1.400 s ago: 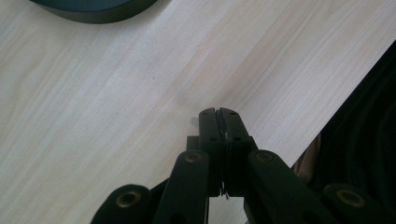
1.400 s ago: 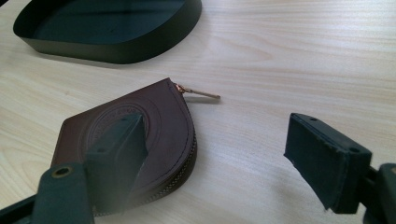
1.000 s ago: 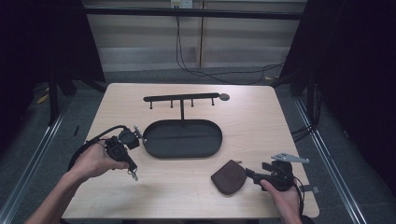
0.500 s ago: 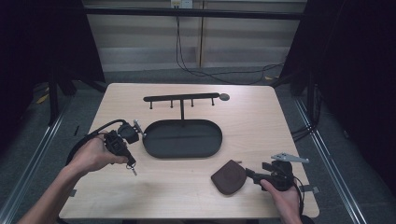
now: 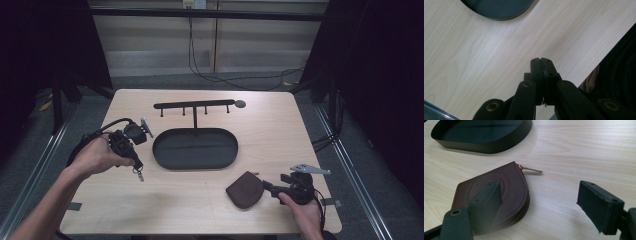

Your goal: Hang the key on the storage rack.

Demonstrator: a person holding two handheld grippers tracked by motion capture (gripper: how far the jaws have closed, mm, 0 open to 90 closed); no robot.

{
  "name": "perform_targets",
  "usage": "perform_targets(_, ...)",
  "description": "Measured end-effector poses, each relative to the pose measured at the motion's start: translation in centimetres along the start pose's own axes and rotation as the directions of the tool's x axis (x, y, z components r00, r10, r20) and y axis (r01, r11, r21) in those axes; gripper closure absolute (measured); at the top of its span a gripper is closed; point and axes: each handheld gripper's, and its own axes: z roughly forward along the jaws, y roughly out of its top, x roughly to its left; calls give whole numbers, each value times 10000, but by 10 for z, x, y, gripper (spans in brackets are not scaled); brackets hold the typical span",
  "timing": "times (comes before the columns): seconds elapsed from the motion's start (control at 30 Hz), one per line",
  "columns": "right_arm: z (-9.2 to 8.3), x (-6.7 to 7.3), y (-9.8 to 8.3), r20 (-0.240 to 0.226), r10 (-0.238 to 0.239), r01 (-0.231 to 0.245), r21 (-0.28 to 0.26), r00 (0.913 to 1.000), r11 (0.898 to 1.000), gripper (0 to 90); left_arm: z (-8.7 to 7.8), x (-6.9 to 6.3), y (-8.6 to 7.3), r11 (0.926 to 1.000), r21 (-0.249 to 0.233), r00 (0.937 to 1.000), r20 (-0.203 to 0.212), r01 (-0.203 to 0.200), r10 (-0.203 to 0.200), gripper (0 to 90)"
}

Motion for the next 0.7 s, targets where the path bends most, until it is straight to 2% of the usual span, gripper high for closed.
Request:
perform_targets(0.1,0,0,0,11,-11,11,2,10000,10000,196,-4,1,2,10000,88,9998,-205,11,-9,894)
perform_targets(0.17,1,0,0,14,-14,14,5,10000,10000,196,-6,2,3,10000,-19,9997,-252,37,-38,894)
perform_targets(0.37,1,0,0,26,-8,8,12,10000,10000,195,-12,5,8,9993,-372,9997,-240,48,-57,894)
perform_targets(0.5,1,-1,0,17,-5,5,10,10000,10000,195,-16,5,11,9993,-371,9999,-135,2,-7,894)
perform_targets(0.53,1,-1,0,12,0,0,8,10000,10000,195,-19,6,12,9986,-529,9999,-115,48,-55,894)
perform_targets(0.7,1,-1,0,14,-2,2,7,10000,10000,195,-24,9,16,9989,-462,9999,-92,78,-82,894)
